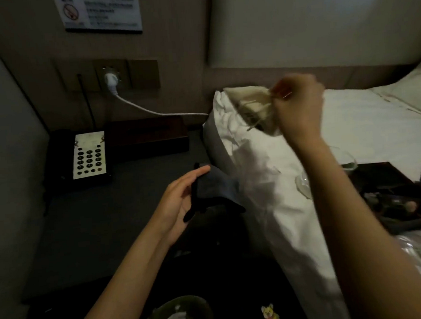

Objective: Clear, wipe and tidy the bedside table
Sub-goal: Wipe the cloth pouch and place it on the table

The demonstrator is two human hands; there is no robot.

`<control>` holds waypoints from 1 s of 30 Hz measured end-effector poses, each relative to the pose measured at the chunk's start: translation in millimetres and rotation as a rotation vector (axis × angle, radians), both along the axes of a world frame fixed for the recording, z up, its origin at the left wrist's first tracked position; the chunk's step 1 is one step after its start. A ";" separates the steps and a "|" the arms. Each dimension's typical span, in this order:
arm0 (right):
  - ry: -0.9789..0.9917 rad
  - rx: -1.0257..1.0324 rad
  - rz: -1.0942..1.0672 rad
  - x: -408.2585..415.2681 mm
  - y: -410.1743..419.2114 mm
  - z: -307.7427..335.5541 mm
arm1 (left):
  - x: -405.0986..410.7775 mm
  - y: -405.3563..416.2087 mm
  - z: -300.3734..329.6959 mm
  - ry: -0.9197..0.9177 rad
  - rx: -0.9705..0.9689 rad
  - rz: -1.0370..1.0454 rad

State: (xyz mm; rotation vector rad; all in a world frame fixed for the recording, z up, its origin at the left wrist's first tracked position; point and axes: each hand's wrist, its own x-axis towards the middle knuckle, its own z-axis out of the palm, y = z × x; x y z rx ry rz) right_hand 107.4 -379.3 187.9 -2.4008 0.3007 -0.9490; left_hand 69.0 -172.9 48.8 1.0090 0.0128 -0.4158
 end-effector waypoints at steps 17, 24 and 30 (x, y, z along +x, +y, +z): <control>0.108 0.533 0.595 16.2 148.0 -188.5 | 51.4 118.2 -60.5 0.277 -0.077 0.361; 0.855 1.562 0.707 46.5 158.5 -213.0 | 70.0 123.2 -65.6 0.275 -0.103 0.242; 0.855 1.947 0.602 51.8 165.9 -217.5 | 77.7 125.5 -65.2 0.260 -0.085 0.206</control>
